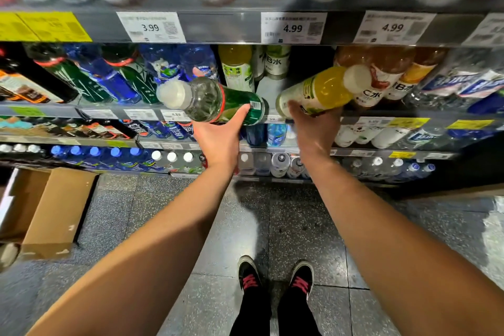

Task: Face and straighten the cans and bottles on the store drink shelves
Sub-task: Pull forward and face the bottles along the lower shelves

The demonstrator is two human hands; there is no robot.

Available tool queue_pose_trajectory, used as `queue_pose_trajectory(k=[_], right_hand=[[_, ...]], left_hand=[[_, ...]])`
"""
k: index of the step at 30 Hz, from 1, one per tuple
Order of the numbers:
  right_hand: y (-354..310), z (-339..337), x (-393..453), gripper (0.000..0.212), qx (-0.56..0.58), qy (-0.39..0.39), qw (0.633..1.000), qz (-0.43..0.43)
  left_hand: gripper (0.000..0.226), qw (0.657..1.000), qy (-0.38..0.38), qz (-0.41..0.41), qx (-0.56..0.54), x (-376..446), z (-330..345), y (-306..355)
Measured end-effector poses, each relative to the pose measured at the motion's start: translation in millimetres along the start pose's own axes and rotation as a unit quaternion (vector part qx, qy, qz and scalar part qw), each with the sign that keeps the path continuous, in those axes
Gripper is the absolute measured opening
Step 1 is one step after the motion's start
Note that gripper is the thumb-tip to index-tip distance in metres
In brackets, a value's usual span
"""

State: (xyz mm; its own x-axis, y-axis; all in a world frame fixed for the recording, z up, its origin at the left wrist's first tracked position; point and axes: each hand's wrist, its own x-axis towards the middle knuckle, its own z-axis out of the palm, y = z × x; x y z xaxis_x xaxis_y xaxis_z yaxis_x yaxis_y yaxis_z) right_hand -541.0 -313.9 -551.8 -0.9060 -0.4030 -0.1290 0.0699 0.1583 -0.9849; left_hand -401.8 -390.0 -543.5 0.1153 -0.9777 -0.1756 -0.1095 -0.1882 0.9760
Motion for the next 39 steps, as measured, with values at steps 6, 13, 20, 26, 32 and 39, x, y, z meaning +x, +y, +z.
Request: queue_pose_trajectory(k=[6,13,20,26,32,39], right_hand=[[-1,25,12,0.083,-0.010,0.031,0.998,-0.045],[-5,31,26,0.084,-0.081,0.048,0.991,-0.090],[-10,43,31,0.067,-0.183,0.071,0.975,-0.104],[-10,49,16,0.080,-0.206,0.098,0.970,-0.082],[4,81,-38,0.052,-0.139,0.020,0.981,-0.136],[1,124,-1,0.085,-0.214,-0.125,0.964,-0.098]], left_hand=[[0.092,0.998,0.029,-0.013,0.052,3,-24,8],[0.072,0.997,-0.001,0.022,0.078,11,-44,6],[0.061,0.997,-0.002,0.048,0.066,11,-48,9],[0.073,0.997,0.003,0.024,0.073,16,-57,8],[0.077,0.998,0.004,0.007,0.060,20,-67,12],[0.073,0.997,0.026,-0.001,0.075,27,-87,16]])
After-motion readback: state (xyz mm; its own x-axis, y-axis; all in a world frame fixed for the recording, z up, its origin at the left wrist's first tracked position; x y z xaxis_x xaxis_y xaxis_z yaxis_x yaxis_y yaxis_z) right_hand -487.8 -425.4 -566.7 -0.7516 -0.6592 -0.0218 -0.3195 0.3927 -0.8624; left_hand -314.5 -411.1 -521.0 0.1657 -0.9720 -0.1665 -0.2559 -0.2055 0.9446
